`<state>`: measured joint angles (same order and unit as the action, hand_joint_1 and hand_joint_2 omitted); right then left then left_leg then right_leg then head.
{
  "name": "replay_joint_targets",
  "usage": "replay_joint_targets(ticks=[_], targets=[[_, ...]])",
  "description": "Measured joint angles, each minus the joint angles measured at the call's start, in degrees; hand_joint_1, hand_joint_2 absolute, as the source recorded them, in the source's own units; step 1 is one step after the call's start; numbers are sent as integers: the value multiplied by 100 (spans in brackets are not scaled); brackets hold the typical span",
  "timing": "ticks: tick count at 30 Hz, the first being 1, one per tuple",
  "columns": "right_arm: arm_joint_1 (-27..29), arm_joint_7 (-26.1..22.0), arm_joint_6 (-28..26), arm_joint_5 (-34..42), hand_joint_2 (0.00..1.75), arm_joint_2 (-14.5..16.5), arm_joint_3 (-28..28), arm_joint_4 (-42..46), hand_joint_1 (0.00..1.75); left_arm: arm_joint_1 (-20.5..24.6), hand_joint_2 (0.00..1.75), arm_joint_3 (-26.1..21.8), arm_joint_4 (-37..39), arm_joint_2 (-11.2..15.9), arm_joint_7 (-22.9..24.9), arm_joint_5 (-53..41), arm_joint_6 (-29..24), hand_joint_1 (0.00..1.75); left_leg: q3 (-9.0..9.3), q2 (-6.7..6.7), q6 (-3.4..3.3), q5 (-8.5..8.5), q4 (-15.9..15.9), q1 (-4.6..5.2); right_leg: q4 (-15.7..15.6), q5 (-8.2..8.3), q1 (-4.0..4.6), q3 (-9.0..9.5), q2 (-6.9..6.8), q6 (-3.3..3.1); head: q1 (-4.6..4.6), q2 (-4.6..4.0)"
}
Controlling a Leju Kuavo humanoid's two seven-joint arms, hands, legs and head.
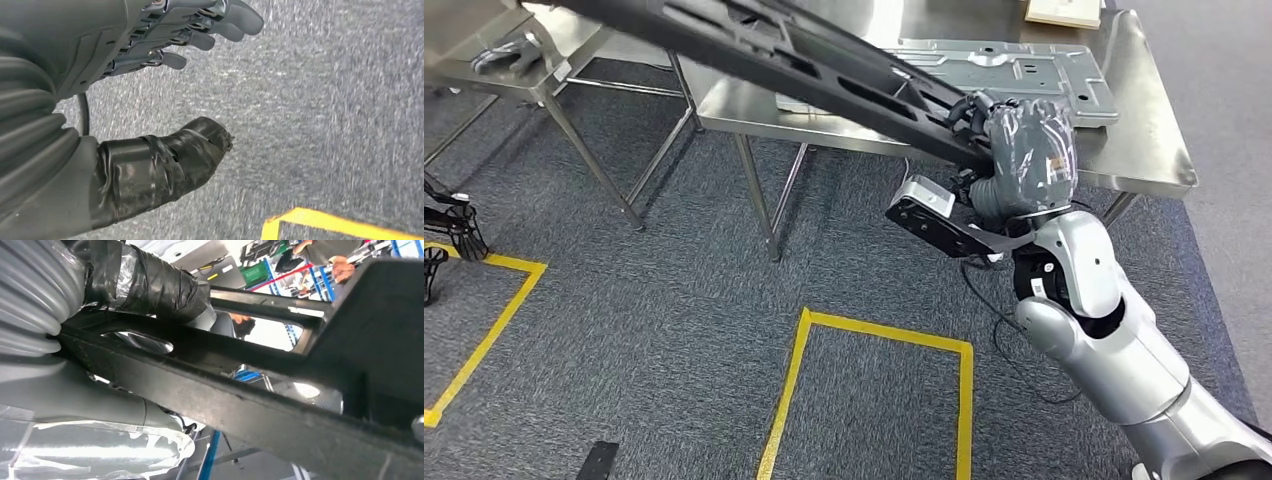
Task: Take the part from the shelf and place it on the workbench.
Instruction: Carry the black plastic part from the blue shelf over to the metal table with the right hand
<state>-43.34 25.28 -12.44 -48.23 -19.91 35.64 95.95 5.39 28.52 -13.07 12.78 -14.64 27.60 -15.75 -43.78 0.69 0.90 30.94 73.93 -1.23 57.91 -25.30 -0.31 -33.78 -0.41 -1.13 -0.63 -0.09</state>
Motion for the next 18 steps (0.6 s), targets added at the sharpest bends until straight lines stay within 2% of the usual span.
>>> replay_joint_targets(ticks=[1,3,4,5,8,10,11,13,14,15,16,18], targets=[[6,3,-2,-4,175,-1,0,-1,175,0,175,0,0,-1,1,1,7,0,131,-18,14,-160,-244,-12,17,-12,-6,0,-12,14,-1,0],[9,14,-10,-10,175,-5,-1,-1,175,7,175,0,0,1,-2,2,9,0,538,-72,21,-451,-1004,-10,79,-57,-6,-10,-34,68,-4,1],[10,21,-17,-11,175,-8,-3,0,175,15,175,0,0,1,-4,3,9,0,677,-83,-6,-514,-1265,1,110,-79,1,-21,-41,99,-4,1],[10,27,-25,-12,175,-11,-4,1,175,18,175,0,0,-1,-7,5,8,0,744,-84,-38,-517,-1397,13,131,-95,10,-30,-46,128,-5,1],[13,37,-37,-13,175,-19,-10,1,175,9,175,0,0,-3,-11,9,9,0,757,-49,-156,-510,-1426,20,143,-120,16,-32,-53,209,-5,0],[9,36,-38,-21,175,-30,-19,1,175,16,175,0,0,-3,-16,11,7,0,782,-39,-225,-520,-1450,7,378,-276,-1,-130,-41,263,-2,-1],[8,36,-38,-25,175,-38,-25,1,175,22,175,0,0,-3,-22,13,4,0,789,-35,-252,-519,-1457,6,660,-425,-11,-262,-32,282,1,-1],[21,36,-40,-39,175,-49,-30,0,175,29,175,0,0,-3,-34,15,2,0,792,-20,-285,-509,-1455,18,1410,-729,-18,-647,-25,303,1,0],[36,36,-42,-52,175,-53,-30,-1,175,27,175,0,0,-4,-39,15,3,0,795,-9,-292,-503,-1454,24,1661,-775,-20,-794,-23,305,0,1],[49,36,-44,-67,175,-57,-30,-1,175,26,175,0,0,-5,-42,15,7,0,802,3,-295,-498,-1453,29,1721,-715,-21,-853,-21,299,-1,1],[57,38,-47,-83,175,-61,-32,-2,175,26,175,0,0,-5,-45,15,10,0,816,17,-293,-491,-1453,33,1551,-552,-19,-797,-17,282,-1,1],[61,47,-55,-102,175,-74,-45,-1,175,30,175,0,0,-8,-56,15,16,0,849,43,-278,-471,-1453,39,813,-148,-8,-467,18,220,-3,0]])
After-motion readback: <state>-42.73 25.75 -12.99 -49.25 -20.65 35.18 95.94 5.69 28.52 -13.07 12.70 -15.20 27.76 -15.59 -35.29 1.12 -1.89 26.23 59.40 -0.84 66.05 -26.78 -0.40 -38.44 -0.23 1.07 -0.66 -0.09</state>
